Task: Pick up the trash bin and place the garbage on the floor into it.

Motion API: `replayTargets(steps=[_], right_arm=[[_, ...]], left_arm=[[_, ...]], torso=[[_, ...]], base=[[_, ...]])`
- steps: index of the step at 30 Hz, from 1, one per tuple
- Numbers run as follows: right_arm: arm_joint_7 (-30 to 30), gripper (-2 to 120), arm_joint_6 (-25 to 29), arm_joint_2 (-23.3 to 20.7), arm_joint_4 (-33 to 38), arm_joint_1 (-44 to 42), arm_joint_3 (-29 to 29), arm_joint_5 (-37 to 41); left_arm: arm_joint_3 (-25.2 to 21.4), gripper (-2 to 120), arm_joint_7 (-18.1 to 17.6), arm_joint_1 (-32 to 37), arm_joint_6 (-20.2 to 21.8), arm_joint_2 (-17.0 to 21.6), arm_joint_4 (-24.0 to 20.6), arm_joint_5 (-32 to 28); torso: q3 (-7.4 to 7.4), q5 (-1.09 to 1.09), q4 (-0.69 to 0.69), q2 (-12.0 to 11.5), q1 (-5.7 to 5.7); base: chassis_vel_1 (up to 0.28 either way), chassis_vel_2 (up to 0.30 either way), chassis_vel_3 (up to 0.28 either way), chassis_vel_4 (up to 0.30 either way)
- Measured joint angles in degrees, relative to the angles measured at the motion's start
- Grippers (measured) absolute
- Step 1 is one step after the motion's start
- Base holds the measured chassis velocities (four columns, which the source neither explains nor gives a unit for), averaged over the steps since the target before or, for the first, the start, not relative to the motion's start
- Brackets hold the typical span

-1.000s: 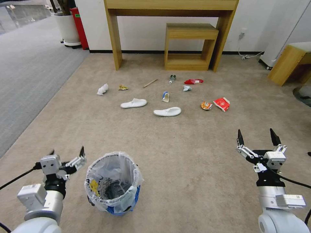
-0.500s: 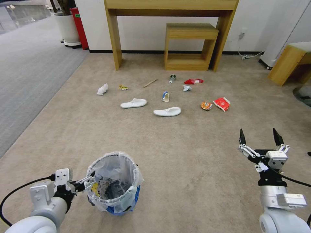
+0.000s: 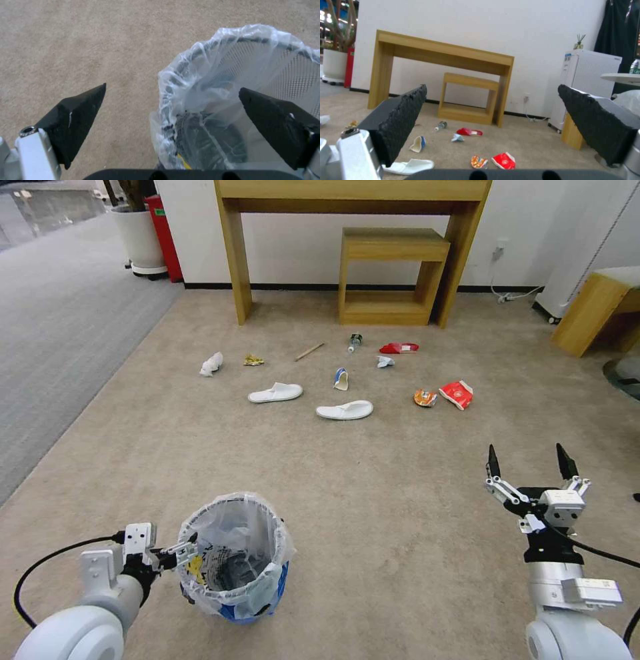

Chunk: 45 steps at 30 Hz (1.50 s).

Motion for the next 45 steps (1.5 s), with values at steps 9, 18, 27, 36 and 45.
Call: replayTargets(steps=[9, 18, 27, 36, 45], right_arm=[[0.0, 100, -0.2, 0.4, -0.6, 0.2, -0.8, -0.8], [0.1, 100, -0.3, 0.4, 0.1, -0.2, -0.5, -1.0], [0.2, 100, -0.3, -0.4, 0.7, -0.5, 0.6, -0.3], [0.4, 100, -0.3, -0.6, 0.9, -0.6, 0.2, -0.3], [0.4, 100, -0.3, -0.8, 0.4, -0.4, 0.2, -0.2]], left_arm=[[1.6, 100, 0.4, -2.4, -0.1, 0.4, 4.0, 0.4], [4.8, 100, 0.5, -3.7, -0.1, 0.1, 6.2, 1.4], [7.4, 100, 1.9, -4.3, -0.2, -1.0, 8.2, 3.3], [8.4, 100, 2.5, -5.6, -0.2, -2.1, 10.6, 4.5], [9.0, 100, 2.9, -6.2, -0.2, -2.3, 11.7, 5.1]], torso=[[0.0, 0.0, 0.0, 0.0, 0.0], [0.0, 0.0, 0.0, 0.0, 0.0], [0.0, 0.01, 0.0, 0.0, 0.0], [0.0, 0.0, 0.0, 0.0, 0.0], [0.0, 0.0, 0.0, 0.0, 0.0]], base=[[0.0, 0.0, 0.0, 0.0], [0.0, 0.0, 0.0, 0.0], [0.0, 0.0, 0.0, 0.0], [0.0, 0.0, 0.0, 0.0], [0.0, 0.0, 0.0, 0.0]])
